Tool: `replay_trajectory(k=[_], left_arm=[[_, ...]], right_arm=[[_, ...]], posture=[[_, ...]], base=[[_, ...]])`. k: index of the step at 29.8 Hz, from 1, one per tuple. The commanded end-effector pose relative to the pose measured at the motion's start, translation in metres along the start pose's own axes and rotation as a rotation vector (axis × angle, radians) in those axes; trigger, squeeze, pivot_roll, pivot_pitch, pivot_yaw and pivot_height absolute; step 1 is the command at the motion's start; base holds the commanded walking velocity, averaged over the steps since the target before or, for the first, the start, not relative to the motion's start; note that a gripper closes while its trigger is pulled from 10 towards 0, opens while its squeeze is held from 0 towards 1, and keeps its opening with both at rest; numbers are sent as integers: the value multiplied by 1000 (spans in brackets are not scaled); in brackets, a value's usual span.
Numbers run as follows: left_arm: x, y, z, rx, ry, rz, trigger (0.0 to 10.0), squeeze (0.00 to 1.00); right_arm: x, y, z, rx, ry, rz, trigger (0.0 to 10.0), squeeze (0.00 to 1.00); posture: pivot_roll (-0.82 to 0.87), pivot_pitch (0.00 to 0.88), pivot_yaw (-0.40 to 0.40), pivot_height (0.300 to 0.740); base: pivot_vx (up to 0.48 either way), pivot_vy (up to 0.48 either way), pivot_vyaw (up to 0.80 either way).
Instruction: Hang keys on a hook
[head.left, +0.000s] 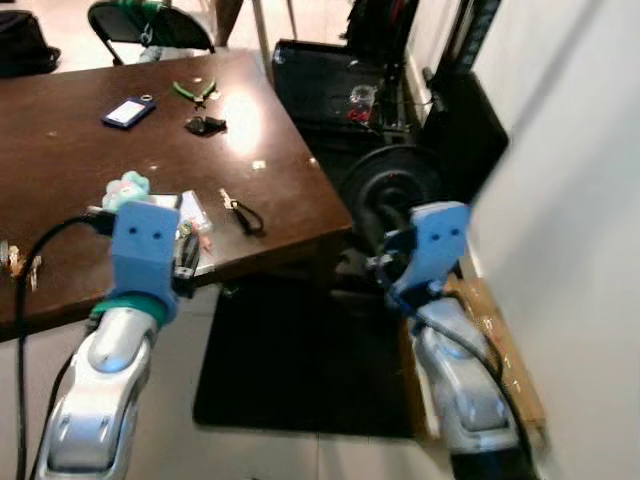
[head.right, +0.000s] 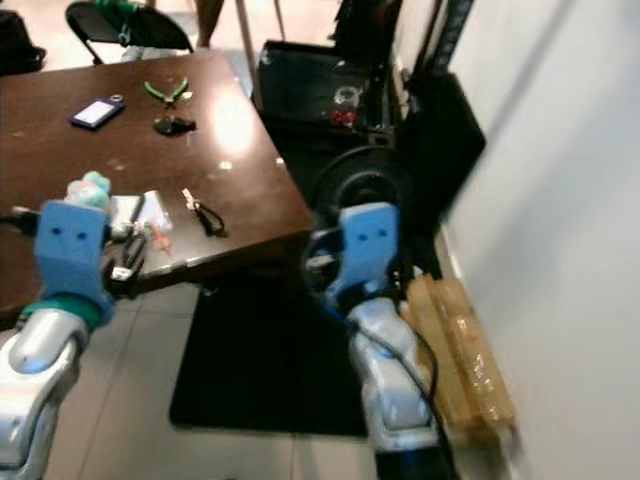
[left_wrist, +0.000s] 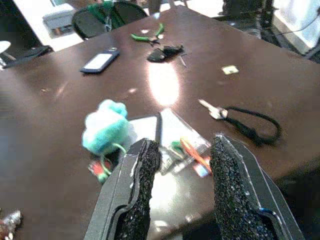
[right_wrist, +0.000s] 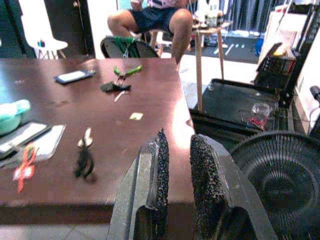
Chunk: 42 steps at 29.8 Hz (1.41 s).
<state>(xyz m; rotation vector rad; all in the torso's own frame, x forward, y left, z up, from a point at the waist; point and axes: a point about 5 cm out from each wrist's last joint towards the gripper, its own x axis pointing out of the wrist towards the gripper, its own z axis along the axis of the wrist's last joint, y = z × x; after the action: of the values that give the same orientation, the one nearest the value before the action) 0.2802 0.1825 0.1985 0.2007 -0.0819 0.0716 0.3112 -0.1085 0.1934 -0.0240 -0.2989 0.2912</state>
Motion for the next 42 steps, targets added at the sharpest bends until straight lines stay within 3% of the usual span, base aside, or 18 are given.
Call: replay_trajectory(k=[1,18,27,28,30,32,35,37,41,42], left_arm=[[-2,-3,-3,3,11,-11,10000,0],[-2,-3,-4,4,13,-12,10000,0],[-1,-4,-4,28,22,-29,10000,0],[-2,-8,-4,54,26,-89,10000,0],[-2,-8,-4,54,26,-89,10000,0],[-12,-24,-7,108,54,-303,10000,0],[-18,-30,-9,129,73,-396,10000,0],[-26,-42,-14,170,94,-530,10000,0],[-27,-45,-15,179,97,-552,10000,0],[-27,-47,-17,172,111,-572,10000,0]], right_arm=[[-4,-5,-4,-4,16,-22,10000,0],[-4,-6,-6,6,22,-21,10000,0],[-4,-5,-6,10,20,-15,10000,0],[-4,-4,-6,11,21,-9,10000,0],[-4,-4,-6,11,21,-9,10000,0],[-4,0,-5,7,25,35,10000,0],[-4,3,-6,5,29,57,10000,0],[-2,15,-10,-2,60,163,10000,0],[-1,20,-11,-3,73,204,10000,0],[1,28,-16,-18,94,266,10000,0]], posture=[[-24,104,76,740],[-24,96,75,740],[-24,95,76,740],[-24,95,76,740],[-24,95,76,740],[-22,104,80,740],[-20,104,80,740],[-23,106,83,740],[-23,106,83,740],[-23,105,85,740]], base=[[458,0,400],[458,0,0],[109,0,0],[0,0,0],[0,0,0],[0,0,0],[0,0,0],[0,0,0],[0,0,0],[0,0,0]])
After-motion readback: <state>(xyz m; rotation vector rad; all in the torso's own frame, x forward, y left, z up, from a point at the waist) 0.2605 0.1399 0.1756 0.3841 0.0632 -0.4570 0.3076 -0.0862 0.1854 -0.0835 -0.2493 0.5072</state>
